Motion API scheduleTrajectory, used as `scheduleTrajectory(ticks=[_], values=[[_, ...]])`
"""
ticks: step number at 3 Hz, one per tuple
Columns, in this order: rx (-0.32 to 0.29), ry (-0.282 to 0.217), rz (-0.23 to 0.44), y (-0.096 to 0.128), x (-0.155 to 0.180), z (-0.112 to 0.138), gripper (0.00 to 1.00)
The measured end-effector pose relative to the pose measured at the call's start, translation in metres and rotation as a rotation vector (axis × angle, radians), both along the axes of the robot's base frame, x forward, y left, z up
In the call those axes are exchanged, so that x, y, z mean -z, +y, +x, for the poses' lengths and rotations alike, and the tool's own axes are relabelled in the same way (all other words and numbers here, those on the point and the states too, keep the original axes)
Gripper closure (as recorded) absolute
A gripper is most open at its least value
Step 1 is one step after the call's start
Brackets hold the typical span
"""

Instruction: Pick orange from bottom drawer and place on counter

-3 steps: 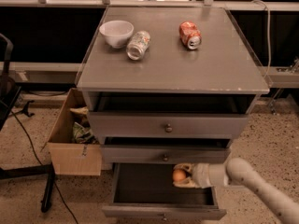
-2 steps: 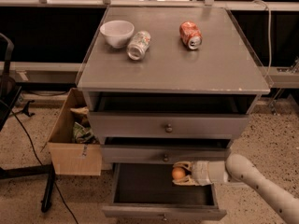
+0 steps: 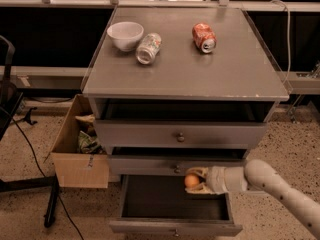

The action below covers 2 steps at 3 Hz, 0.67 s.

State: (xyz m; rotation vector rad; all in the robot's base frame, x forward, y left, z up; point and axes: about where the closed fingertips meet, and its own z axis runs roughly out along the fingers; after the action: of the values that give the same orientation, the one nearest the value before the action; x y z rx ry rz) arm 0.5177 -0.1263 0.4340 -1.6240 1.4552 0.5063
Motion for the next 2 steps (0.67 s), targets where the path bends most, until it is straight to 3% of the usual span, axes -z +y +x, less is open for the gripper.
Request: scheduleTrajectory(ticks=[2], values=[[0.062,-0.133,-0.053,-0.002,-0.17,-0.005,1.0]])
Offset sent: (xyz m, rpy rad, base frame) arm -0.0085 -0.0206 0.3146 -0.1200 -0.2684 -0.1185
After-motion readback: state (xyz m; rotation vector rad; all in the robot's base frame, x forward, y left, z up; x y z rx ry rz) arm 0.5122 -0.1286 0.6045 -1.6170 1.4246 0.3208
